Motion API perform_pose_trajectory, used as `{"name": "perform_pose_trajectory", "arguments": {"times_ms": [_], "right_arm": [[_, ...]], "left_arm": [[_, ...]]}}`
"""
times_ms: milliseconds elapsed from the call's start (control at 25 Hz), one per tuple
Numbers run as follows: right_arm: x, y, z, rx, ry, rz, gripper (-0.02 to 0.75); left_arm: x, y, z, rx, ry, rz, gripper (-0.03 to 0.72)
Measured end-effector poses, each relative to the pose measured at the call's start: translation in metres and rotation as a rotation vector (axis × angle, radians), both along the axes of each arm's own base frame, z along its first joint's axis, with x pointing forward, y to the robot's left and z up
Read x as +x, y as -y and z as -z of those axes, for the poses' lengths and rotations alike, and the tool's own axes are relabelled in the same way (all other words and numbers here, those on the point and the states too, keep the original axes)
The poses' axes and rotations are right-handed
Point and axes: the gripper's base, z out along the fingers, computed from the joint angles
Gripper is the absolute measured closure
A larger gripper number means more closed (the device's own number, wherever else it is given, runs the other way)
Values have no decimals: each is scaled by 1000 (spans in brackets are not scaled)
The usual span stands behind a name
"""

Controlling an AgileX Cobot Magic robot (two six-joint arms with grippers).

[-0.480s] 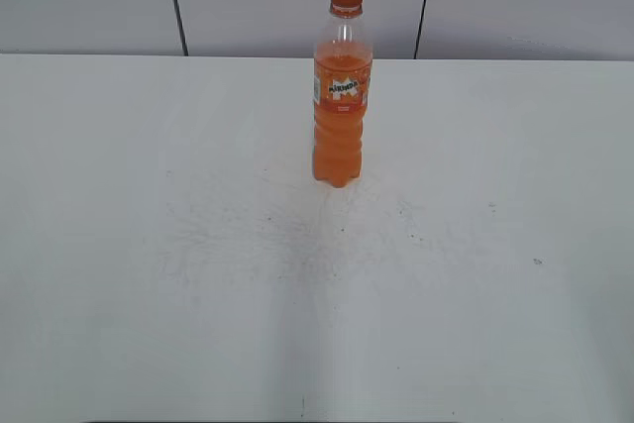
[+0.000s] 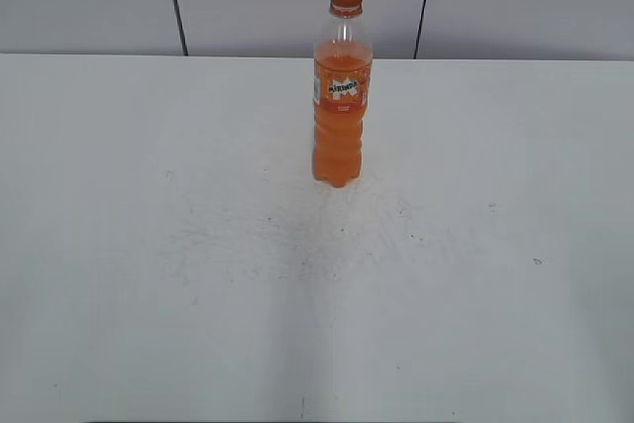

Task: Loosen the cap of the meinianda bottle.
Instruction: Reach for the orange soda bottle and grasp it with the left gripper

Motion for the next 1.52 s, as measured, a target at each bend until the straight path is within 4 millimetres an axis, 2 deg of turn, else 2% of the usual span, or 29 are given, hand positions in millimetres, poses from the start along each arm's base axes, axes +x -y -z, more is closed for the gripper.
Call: {"name": "perform_pose_trajectory", "arguments": {"times_ms": [280, 440, 640, 920, 1080, 1240, 1360, 1520], "right_arm": [[0, 0, 0, 0, 0, 0, 225], [0, 0, 0, 0, 0, 0, 225], [0, 0, 0, 0, 0, 0, 225], [0, 0, 0, 0, 0, 0, 225], [0, 0, 0, 0, 0, 0, 225], [0, 0, 0, 0, 0, 0, 225], [0, 0, 0, 0, 0, 0, 225], [0, 0, 0, 0, 0, 0, 225]], "left_arm": [[6, 0, -2, 6, -22, -3, 161], [23, 2, -20, 11, 9, 3, 161], [73, 7, -47, 15, 110, 24, 161], [157, 16, -51, 7, 200, 60, 161], [213, 23, -32, 14, 221, 90, 161], [253, 41, -6, -1, 228, 159, 161], [273, 60, 14, -9, 228, 229, 161], [285, 80, 32, -3, 237, 352, 161]]}}
